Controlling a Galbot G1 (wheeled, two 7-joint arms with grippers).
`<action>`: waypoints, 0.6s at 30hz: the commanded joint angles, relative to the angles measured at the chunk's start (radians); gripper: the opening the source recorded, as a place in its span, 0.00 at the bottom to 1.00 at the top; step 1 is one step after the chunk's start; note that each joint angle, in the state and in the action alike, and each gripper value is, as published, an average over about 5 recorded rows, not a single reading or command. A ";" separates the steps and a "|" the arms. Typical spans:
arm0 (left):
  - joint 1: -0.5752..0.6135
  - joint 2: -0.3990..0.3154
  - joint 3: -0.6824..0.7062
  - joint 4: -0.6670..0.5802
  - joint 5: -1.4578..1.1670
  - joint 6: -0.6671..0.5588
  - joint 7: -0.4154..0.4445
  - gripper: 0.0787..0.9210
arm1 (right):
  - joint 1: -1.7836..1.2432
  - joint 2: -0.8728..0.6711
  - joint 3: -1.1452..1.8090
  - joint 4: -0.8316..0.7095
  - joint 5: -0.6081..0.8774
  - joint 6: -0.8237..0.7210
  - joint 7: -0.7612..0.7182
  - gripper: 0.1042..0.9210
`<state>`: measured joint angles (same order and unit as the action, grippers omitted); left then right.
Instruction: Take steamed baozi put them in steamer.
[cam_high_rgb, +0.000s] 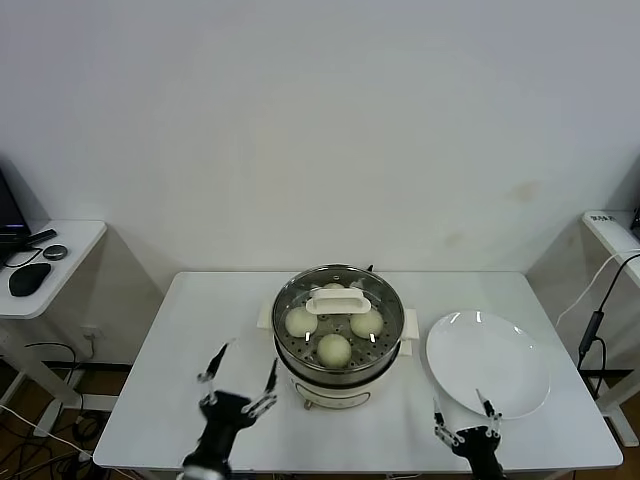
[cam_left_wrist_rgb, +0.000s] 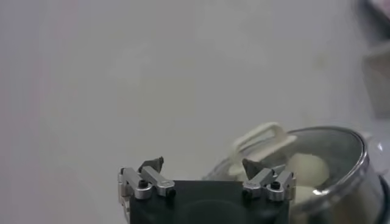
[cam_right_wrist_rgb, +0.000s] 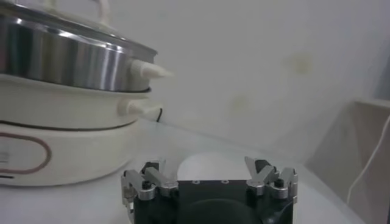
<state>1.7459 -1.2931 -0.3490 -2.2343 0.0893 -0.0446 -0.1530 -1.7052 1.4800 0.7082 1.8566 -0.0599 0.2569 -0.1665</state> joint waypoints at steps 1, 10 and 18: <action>0.227 -0.056 -0.181 0.162 -0.351 -0.295 -0.023 0.88 | -0.035 -0.041 -0.055 0.025 0.096 -0.040 -0.026 0.88; 0.227 -0.063 -0.180 0.215 -0.349 -0.306 0.021 0.88 | -0.058 -0.059 -0.071 0.039 0.140 -0.062 -0.029 0.88; 0.211 -0.055 -0.184 0.232 -0.342 -0.288 0.035 0.88 | -0.057 -0.056 -0.089 0.037 0.126 -0.076 -0.024 0.88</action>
<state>1.9253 -1.3435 -0.4977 -2.0606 -0.1942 -0.2847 -0.1333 -1.7530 1.4323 0.6386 1.8879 0.0467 0.1966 -0.1879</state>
